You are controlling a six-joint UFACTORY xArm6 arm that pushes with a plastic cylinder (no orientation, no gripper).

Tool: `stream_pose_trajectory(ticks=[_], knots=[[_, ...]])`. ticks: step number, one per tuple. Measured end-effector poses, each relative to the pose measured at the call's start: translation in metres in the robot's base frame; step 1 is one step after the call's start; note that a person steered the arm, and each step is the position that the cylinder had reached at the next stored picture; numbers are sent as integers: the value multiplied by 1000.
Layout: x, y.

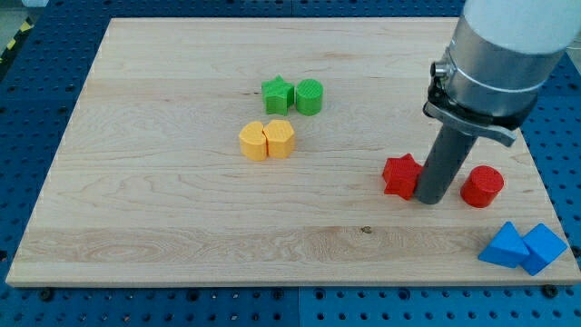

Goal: Move the red circle slightly left of the board

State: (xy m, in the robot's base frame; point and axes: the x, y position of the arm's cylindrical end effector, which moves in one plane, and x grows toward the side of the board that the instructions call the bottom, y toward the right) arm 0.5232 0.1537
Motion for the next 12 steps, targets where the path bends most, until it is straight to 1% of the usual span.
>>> stream_pose_trajectory(ticks=[1,2,3,4,6,7,10,11,12], knots=[[2,1],[15,7],[16,8],[21,30],[33,41],[43,58],[39,103],[28,121],[14,120]])
